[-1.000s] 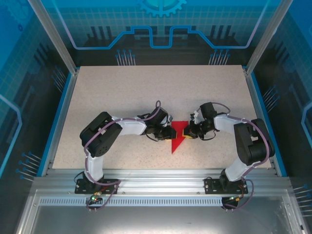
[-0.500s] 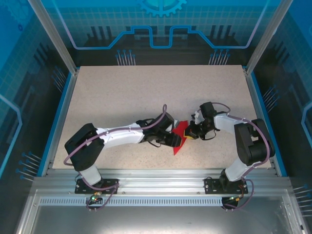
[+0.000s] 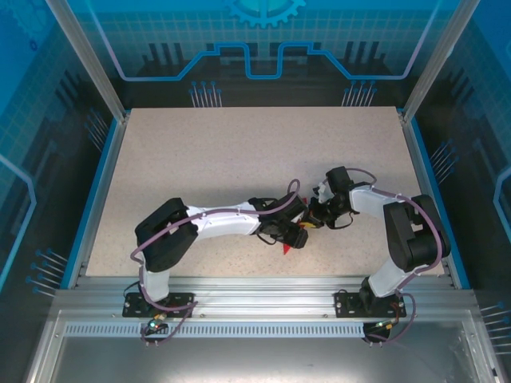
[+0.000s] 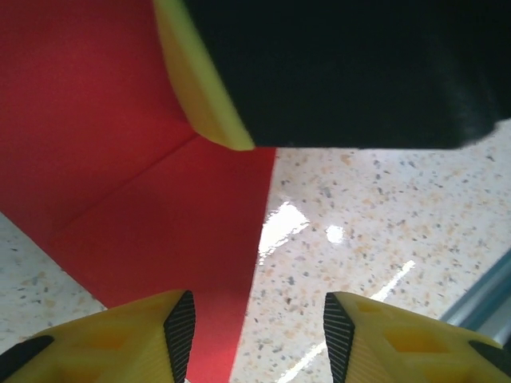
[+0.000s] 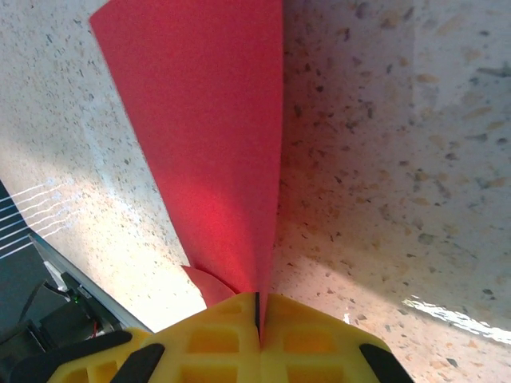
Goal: Fold a paper plane with a square sheet of paper (fold left side to right side)
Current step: Fold the wing for the fifth time at the center of the table.
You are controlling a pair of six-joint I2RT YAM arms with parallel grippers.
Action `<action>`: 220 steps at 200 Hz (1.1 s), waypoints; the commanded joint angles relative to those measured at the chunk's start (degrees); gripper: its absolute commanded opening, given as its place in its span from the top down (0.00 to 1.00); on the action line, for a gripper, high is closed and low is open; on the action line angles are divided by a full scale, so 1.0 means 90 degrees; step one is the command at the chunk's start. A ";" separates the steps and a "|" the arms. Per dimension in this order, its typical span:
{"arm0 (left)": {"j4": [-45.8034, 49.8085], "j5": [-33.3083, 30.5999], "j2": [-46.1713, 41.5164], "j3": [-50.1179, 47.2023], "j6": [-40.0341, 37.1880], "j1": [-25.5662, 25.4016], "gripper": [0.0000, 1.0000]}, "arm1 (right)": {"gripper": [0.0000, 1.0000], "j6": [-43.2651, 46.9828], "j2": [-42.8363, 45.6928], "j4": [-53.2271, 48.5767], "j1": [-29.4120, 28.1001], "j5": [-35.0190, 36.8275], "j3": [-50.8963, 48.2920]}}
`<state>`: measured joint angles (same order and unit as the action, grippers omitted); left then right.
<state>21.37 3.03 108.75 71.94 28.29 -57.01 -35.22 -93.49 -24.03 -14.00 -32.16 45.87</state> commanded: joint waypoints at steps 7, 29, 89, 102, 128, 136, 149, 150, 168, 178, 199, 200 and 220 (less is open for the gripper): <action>0.0314 -0.0335 0.0114 0.0104 -0.0231 -0.0100 0.48 | 0.98 -0.0280 0.0088 -0.0055 -0.0114 -0.0343 0.0138; 0.0319 -0.0442 0.0131 0.0092 -0.0283 -0.0129 0.47 | 0.98 -0.0386 0.0066 -0.0033 -0.0107 -0.0434 0.0177; 0.0274 -0.0655 0.0103 -0.0010 -0.0350 -0.0140 0.47 | 0.99 -0.0740 -0.0021 0.0087 -0.0105 -0.0555 0.0296; 0.0158 -0.0663 -0.0006 -0.0127 -0.0369 -0.0140 0.47 | 0.99 -0.0716 -0.0075 0.0013 -0.0110 -0.0494 0.0402; -0.0101 -0.0676 -0.0286 -0.0432 -0.0397 -0.0101 0.46 | 0.99 -0.0715 -0.0185 -0.0075 -0.0126 -0.0446 0.0462; -0.0149 -0.0698 -0.0321 -0.0480 -0.0409 -0.0080 0.46 | 0.99 -0.0724 -0.0216 -0.0079 -0.0139 -0.0452 0.0558; -0.0113 -0.0798 -0.0293 -0.0460 -0.0450 -0.0080 0.46 | 0.99 -0.0735 -0.0258 -0.0064 -0.0182 -0.0469 0.0670; -0.0106 -0.0806 -0.0290 -0.0453 -0.0454 -0.0080 0.46 | 0.99 -0.0735 -0.0267 -0.0064 -0.0182 -0.0474 0.0673; 0.0002 -0.0890 -0.0140 -0.0341 -0.0506 -0.0081 0.49 | 0.99 -0.0724 -0.0326 -0.0075 -0.0257 -0.0469 0.0704; 0.0032 -0.0902 -0.0087 -0.0287 -0.0509 -0.0081 0.50 | 0.98 -0.0697 -0.0365 -0.0107 -0.0283 -0.0444 0.0723; 0.0070 -0.0939 -0.0089 -0.0269 -0.0526 -0.0081 0.54 | 0.96 -0.0586 -0.0403 -0.0214 -0.0299 -0.0328 0.0753; 0.0074 -0.0941 -0.0090 -0.0269 -0.0526 -0.0076 0.54 | 0.96 -0.0578 -0.0403 -0.0217 -0.0295 -0.0315 0.0753; 0.0103 -0.0942 -0.0067 -0.0260 -0.0531 -0.0071 0.59 | 0.93 -0.0497 -0.0421 -0.0303 -0.0296 -0.0205 0.0797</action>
<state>21.71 -3.90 108.18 68.42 24.86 -57.45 -40.88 -96.49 -24.03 -15.46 -34.41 51.48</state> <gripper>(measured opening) 0.430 0.059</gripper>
